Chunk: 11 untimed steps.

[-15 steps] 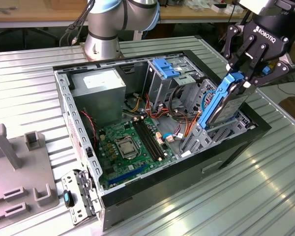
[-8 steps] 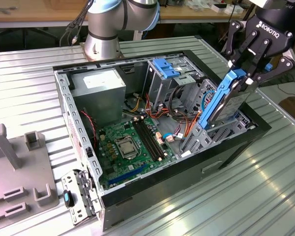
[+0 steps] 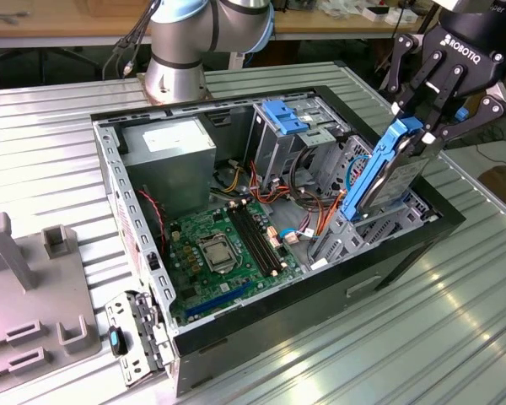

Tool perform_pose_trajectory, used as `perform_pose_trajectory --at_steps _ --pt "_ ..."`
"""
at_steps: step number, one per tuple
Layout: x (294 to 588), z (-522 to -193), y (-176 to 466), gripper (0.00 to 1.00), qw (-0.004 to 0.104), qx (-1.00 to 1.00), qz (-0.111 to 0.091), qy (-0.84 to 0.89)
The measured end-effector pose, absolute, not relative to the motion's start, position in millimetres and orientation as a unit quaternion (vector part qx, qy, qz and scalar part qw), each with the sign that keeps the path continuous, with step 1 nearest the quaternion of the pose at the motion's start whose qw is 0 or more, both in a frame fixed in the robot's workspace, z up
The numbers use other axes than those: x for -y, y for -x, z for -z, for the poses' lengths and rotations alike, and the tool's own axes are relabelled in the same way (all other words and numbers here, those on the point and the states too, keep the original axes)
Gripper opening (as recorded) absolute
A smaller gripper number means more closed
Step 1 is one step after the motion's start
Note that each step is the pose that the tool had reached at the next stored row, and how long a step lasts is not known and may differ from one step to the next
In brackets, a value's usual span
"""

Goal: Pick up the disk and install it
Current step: 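Insert the disk into the insertion slot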

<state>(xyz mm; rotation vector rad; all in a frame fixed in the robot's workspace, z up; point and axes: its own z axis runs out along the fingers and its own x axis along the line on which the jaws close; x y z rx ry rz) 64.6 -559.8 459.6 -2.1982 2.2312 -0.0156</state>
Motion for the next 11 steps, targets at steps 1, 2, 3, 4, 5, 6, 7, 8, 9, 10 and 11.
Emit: perform_pose_trajectory --at_steps 1,2,3,4,5,6,7,8,9,10,11 --pt "559.8 -459.6 -64.6 0.37 0.005 -0.712 0.005 0.702" --pt "559.8 -459.6 -64.6 0.37 0.005 -0.712 0.005 0.702" --pt "559.8 -459.4 -64.6 0.37 0.005 -0.712 0.005 0.702" --pt "559.6 -459.0 -64.6 0.37 0.005 -0.712 0.005 0.702" --pt "559.6 -459.0 -64.6 0.37 0.004 -0.712 0.005 0.702" --pt "559.4 -458.9 -64.6 0.37 0.004 -0.712 0.005 0.702" --pt "559.0 -458.9 -64.7 0.37 0.004 -0.712 0.005 0.702" --pt "558.9 -458.8 -64.6 0.37 0.004 -0.712 0.005 0.702" --pt "558.7 -458.8 -64.6 0.37 0.004 -0.712 0.005 0.702" --pt "558.3 -458.8 -64.6 0.37 0.004 -0.712 0.005 0.702" --pt "557.9 -458.8 -64.6 0.37 0.004 -0.712 0.005 0.702"
